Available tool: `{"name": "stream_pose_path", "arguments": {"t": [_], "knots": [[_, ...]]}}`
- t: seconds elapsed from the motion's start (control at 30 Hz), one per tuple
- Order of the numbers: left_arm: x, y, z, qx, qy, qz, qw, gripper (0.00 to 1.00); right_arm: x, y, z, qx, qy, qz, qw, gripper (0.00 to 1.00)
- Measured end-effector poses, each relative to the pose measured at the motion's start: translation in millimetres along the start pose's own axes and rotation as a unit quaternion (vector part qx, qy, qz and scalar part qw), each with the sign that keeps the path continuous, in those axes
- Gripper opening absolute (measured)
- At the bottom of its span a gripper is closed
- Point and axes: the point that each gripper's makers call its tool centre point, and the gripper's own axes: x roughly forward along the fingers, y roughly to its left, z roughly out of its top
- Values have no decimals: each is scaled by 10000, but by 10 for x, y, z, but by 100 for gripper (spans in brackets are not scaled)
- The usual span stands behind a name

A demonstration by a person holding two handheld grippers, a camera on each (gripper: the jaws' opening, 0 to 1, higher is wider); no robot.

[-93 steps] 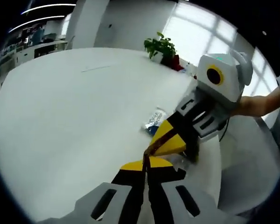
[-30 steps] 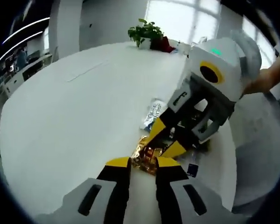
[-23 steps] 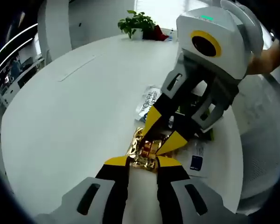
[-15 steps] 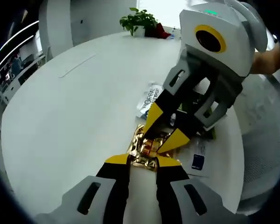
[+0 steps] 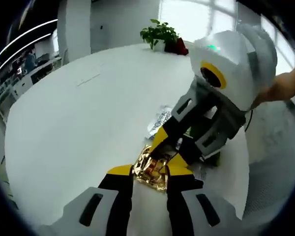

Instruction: Arrange the skincare products in the storage area until every visible bottle or jar stands upright without overlapping.

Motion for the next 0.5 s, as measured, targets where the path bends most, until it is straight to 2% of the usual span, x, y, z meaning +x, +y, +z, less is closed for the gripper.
{"name": "stream_pose_path", "arguments": {"t": [0.17, 0.5], "knots": [[-107, -72, -7, -26, -40, 105, 9999, 20, 2, -20, 3, 31, 15, -7, 10000, 20], [-197, -191, -100, -521, -135, 225, 9983, 21, 23, -36, 21, 106, 84, 20, 9999, 20]]}}
